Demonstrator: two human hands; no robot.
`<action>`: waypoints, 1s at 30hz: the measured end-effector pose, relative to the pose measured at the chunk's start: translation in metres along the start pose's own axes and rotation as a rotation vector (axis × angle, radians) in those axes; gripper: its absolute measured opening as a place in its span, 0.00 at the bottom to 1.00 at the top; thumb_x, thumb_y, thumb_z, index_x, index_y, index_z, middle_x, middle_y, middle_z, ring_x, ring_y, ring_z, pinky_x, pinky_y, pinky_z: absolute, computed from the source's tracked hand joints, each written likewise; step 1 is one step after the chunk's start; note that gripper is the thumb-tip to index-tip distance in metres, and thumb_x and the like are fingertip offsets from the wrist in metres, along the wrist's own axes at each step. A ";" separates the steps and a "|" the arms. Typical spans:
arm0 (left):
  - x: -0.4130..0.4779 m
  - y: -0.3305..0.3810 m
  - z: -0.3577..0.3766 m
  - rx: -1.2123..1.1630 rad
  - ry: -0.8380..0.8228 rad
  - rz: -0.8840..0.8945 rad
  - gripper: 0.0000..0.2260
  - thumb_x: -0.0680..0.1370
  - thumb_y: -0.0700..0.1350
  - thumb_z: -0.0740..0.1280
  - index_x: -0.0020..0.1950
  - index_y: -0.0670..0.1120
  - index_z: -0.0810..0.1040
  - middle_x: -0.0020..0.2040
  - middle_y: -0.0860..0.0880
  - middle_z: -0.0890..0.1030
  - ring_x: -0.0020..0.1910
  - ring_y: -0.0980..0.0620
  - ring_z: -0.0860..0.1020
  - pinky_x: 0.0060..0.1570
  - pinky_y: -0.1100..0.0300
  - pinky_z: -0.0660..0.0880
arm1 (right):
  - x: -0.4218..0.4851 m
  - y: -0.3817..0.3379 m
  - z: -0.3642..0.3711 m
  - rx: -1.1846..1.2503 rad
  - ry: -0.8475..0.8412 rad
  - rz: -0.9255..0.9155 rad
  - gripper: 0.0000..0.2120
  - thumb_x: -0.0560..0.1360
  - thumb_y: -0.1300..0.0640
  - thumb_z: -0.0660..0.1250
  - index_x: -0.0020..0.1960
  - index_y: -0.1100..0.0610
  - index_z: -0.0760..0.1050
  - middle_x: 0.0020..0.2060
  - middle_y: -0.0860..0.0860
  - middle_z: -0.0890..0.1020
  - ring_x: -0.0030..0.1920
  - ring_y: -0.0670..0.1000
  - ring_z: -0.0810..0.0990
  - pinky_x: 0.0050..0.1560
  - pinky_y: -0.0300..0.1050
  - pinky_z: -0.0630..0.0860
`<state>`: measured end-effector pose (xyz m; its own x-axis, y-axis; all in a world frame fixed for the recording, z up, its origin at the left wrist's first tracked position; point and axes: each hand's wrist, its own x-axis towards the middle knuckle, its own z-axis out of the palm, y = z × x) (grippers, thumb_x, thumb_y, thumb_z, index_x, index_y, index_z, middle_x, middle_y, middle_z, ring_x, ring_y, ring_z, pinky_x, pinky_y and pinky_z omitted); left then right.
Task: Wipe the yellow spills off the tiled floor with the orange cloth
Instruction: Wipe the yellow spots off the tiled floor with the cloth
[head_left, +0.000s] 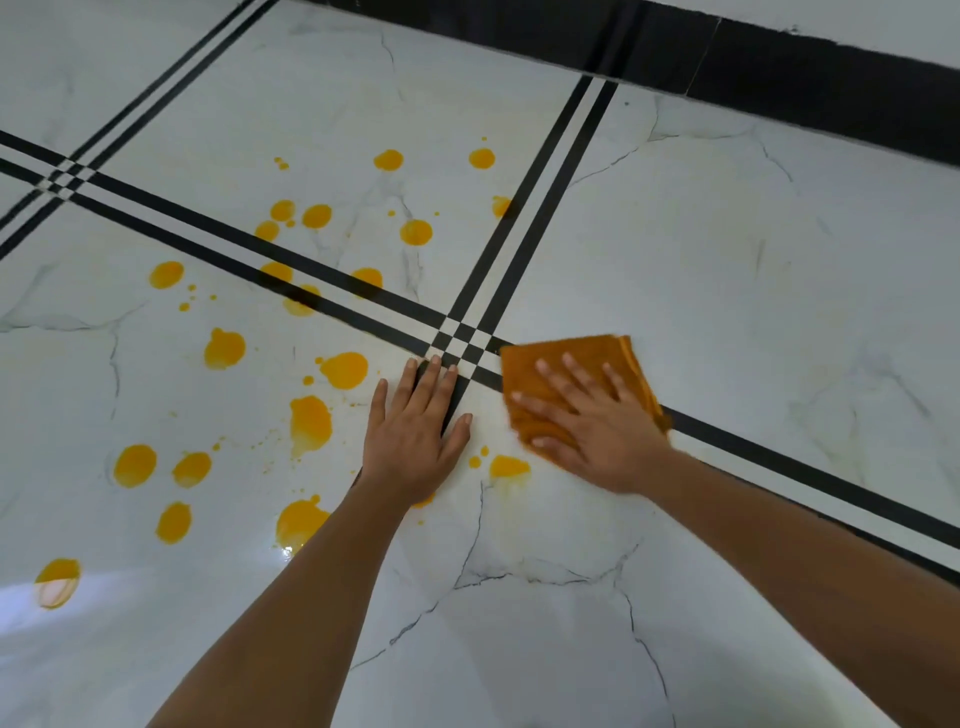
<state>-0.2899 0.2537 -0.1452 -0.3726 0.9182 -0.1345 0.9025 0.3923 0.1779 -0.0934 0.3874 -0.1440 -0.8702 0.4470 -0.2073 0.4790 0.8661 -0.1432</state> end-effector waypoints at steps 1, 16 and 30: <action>-0.003 -0.001 0.001 -0.006 0.008 -0.003 0.33 0.73 0.62 0.36 0.76 0.51 0.50 0.77 0.51 0.51 0.75 0.51 0.45 0.71 0.51 0.39 | 0.007 0.010 -0.002 0.013 0.012 0.109 0.29 0.71 0.31 0.28 0.71 0.35 0.36 0.76 0.47 0.43 0.76 0.54 0.40 0.71 0.62 0.42; 0.001 0.011 0.001 0.003 -0.003 0.029 0.33 0.73 0.62 0.37 0.76 0.51 0.49 0.77 0.51 0.51 0.76 0.51 0.46 0.71 0.51 0.41 | 0.002 0.000 0.001 0.004 0.040 0.149 0.29 0.73 0.33 0.34 0.73 0.37 0.39 0.76 0.49 0.42 0.76 0.58 0.40 0.71 0.62 0.39; 0.007 0.026 0.005 0.029 -0.024 0.037 0.34 0.73 0.63 0.36 0.76 0.50 0.48 0.77 0.49 0.51 0.76 0.50 0.46 0.72 0.50 0.42 | -0.034 0.049 0.000 -0.071 -0.027 -0.199 0.27 0.75 0.32 0.34 0.73 0.35 0.43 0.76 0.45 0.47 0.76 0.53 0.43 0.73 0.60 0.43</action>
<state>-0.2679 0.2704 -0.1466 -0.3339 0.9303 -0.1519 0.9215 0.3561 0.1550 -0.0404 0.4152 -0.1437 -0.9429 0.2606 -0.2075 0.2881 0.9506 -0.1154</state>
